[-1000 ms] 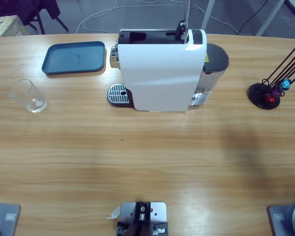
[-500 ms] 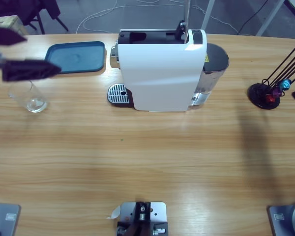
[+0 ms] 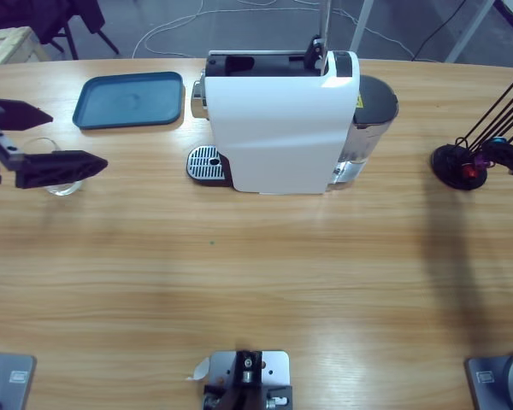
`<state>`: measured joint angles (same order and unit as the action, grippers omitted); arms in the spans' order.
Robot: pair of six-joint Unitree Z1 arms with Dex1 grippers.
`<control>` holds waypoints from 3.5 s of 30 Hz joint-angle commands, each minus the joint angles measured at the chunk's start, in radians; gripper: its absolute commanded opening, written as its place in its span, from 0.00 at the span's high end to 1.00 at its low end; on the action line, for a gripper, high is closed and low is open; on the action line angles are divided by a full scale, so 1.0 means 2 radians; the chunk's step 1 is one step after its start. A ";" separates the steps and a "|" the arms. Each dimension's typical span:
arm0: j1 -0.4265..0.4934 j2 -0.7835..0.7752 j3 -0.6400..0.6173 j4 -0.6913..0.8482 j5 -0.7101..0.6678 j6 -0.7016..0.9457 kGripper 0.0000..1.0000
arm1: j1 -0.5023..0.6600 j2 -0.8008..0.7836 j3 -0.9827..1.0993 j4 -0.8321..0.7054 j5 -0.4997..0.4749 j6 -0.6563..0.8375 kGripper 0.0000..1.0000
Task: Pour coffee
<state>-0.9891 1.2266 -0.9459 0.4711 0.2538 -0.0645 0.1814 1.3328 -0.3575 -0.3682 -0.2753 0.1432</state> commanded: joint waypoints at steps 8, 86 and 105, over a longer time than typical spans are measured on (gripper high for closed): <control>-0.002 0.011 0.019 0.005 0.008 -0.018 0.04 | -0.013 0.072 0.034 -0.062 0.009 -0.007 0.41; -0.016 -0.013 0.029 0.008 0.009 -0.045 0.00 | 0.189 -0.147 -0.161 0.222 0.111 -0.134 1.00; -0.016 -0.129 0.039 0.090 0.009 -0.037 0.00 | 0.395 0.163 -0.517 0.354 0.160 -0.317 1.00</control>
<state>-1.0141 1.0163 -0.9054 0.6293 0.2541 -0.1427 0.9487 1.4137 -1.2034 0.3057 0.0322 -0.4587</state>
